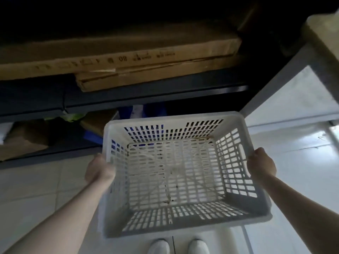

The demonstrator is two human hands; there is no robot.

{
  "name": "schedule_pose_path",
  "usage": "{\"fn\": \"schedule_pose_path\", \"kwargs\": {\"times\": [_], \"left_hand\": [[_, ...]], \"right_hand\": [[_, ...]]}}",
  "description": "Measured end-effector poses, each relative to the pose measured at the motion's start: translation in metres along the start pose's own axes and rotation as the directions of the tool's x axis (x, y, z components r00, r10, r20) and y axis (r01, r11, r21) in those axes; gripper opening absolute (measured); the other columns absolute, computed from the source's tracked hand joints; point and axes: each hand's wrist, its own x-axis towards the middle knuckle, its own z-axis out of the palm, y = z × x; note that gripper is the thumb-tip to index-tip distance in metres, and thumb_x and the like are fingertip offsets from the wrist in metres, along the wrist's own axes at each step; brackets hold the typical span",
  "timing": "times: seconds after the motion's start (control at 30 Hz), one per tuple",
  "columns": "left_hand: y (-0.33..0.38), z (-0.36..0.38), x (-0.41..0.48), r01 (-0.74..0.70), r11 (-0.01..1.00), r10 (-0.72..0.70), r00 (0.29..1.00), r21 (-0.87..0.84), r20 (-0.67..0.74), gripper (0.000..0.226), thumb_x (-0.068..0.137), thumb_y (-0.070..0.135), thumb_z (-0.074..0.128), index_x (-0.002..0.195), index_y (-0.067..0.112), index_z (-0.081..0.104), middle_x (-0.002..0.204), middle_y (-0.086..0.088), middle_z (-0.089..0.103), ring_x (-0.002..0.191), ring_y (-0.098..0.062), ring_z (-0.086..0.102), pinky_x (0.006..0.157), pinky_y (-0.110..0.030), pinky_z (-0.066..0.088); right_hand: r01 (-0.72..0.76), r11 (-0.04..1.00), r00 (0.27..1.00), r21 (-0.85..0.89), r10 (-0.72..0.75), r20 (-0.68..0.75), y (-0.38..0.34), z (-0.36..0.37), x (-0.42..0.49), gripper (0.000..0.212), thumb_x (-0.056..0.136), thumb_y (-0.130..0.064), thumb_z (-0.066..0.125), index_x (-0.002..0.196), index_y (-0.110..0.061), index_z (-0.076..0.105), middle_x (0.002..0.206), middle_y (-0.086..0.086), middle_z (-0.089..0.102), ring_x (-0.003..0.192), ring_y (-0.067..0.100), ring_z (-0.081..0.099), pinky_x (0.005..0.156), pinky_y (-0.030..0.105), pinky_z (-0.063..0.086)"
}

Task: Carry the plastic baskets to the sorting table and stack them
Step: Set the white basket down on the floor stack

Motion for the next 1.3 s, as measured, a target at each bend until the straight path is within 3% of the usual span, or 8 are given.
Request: {"fn": "schedule_pose_path", "kwargs": {"times": [0.17,0.57,0.67,0.9,1.3], "left_hand": [[-0.010,0.061,-0.006,0.012,1.000,-0.012,1.000,0.008,0.012,0.029,0.092,0.022,0.045,0.115,0.005,0.039,0.111,-0.022,0.064,0.097,-0.040,0.063,0.068,-0.039,0.042],[-0.026,0.089,0.002,0.083,0.996,-0.083,0.996,0.018,0.020,0.025,0.087,0.005,0.048,0.111,0.000,0.048,0.113,-0.026,0.063,0.102,-0.043,0.060,0.069,-0.039,0.039],[-0.025,0.099,0.017,0.073,0.997,-0.073,0.997,0.001,0.013,0.025,0.087,0.005,0.048,0.111,-0.002,0.048,0.111,-0.026,0.062,0.101,-0.043,0.060,0.069,-0.040,0.040],[-0.016,0.121,0.057,0.039,0.999,-0.039,0.999,0.002,-0.003,0.030,0.086,0.004,0.048,0.115,-0.001,0.047,0.110,-0.024,0.063,0.100,-0.042,0.060,0.065,-0.036,0.037],[-0.022,0.152,0.087,0.063,0.997,-0.063,0.998,0.044,-0.009,0.029,0.088,0.007,0.048,0.116,-0.001,0.047,0.110,-0.025,0.063,0.099,-0.042,0.061,0.065,-0.036,0.038]], "right_hand": [[-0.024,0.999,1.000,-0.026,0.024,-0.005,0.037,0.051,0.025,0.012,0.083,-0.002,0.044,0.091,-0.008,0.038,0.094,0.027,0.062,0.088,0.044,0.059,0.069,0.039,0.041],[0.108,0.985,0.994,-0.131,-0.106,0.021,0.039,0.074,0.052,0.010,0.086,-0.007,0.049,0.095,-0.006,0.046,0.089,0.022,0.064,0.070,0.032,0.051,0.060,0.033,0.037],[0.118,0.986,0.993,-0.119,-0.116,0.029,0.031,0.087,0.063,0.012,0.087,-0.008,0.047,0.099,-0.004,0.049,0.093,0.024,0.064,0.082,0.038,0.059,0.062,0.033,0.037],[0.088,0.992,0.996,-0.092,-0.084,0.039,0.022,0.122,0.080,0.014,0.087,-0.006,0.044,0.099,-0.002,0.048,0.098,0.027,0.063,0.092,0.042,0.059,0.064,0.034,0.037],[0.093,0.987,0.996,-0.128,-0.091,0.015,0.012,0.144,0.079,0.020,0.083,-0.007,0.050,0.102,-0.003,0.047,0.097,0.025,0.065,0.087,0.041,0.060,0.062,0.033,0.037]]}}
